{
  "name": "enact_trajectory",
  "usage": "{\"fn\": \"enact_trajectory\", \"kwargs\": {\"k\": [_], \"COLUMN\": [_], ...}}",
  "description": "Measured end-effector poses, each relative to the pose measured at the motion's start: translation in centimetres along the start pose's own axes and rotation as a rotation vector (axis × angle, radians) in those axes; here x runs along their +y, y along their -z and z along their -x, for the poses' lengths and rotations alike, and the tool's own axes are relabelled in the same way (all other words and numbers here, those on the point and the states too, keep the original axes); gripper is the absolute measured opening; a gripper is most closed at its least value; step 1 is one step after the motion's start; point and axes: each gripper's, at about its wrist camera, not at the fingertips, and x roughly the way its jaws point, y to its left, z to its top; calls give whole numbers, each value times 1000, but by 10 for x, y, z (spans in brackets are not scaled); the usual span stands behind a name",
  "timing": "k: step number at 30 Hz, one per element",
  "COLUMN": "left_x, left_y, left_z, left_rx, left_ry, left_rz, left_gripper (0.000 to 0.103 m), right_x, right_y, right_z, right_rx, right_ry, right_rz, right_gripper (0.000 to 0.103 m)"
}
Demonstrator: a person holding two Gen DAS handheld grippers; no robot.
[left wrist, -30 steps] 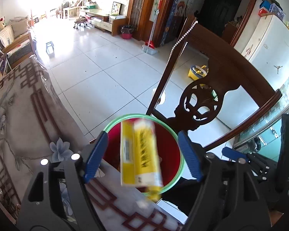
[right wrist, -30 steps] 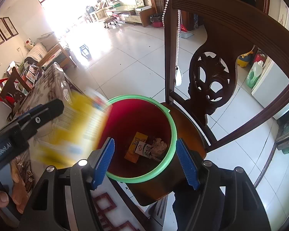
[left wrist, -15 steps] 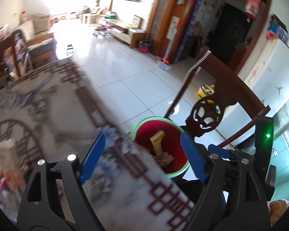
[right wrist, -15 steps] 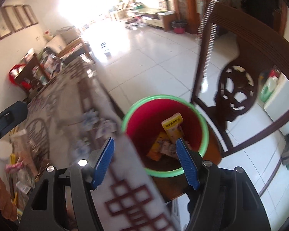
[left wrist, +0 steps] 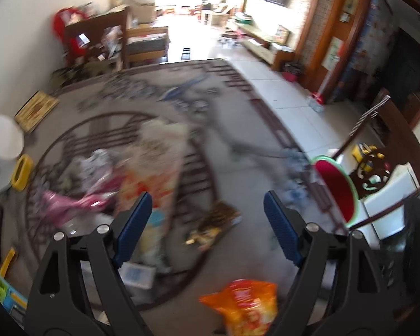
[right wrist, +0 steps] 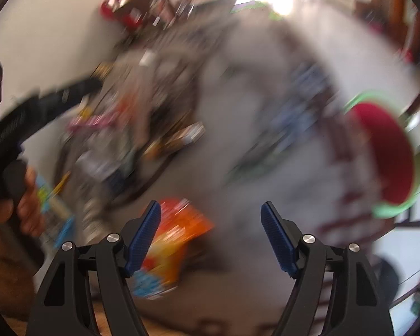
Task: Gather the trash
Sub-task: 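Grasp the orange chip bag with the right tool while the left tool grasps the dark wrapper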
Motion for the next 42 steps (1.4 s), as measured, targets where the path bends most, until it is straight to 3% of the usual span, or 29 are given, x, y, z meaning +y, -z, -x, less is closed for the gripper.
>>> {"fn": "enact_trajectory", "kwargs": {"k": [3,10,12,14,17,23,27,33,38,40,42], "left_x": [20,35,34,29,15,-7,-18,-24,-22,-22,-16], "left_y": [6,10,11,13,16,22,26,35,42,42,41], "left_z": [0,-2,-7,-13,-31,-76,-108,-144,-153,-153,-151], "left_rx": [6,2,11,21,61,162,227,321,344,336,340], "left_ry": [-16,-22,-13,-4,17,59,55,57,45,30,43], "left_rz": [36,46,40,22,-26,-106,-168,-190,-181,-184,-145], "left_gripper": [79,79,79,79,79,79,79,78,60,47,47], "right_x": [9,4,3,0,3,-1,-13,-35,-36,-36,-34], "right_y": [6,12,17,19,13,-4,-10,-11,-16,-14,-17], "right_z": [-28,-64,-70,-70,-58,-3,24,31,25,25,24], "right_rx": [105,247,272,279,229,2,-98,-120,-112,-110,-111], "right_ry": [-47,-149,-170,-216,-195,-14,75,73,69,67,67], "right_rz": [-51,-177,-197,-214,-191,-121,-130,-197,-199,-192,-183], "right_gripper": [72,73,68,45,34,33,33,33,33,33,33]}}
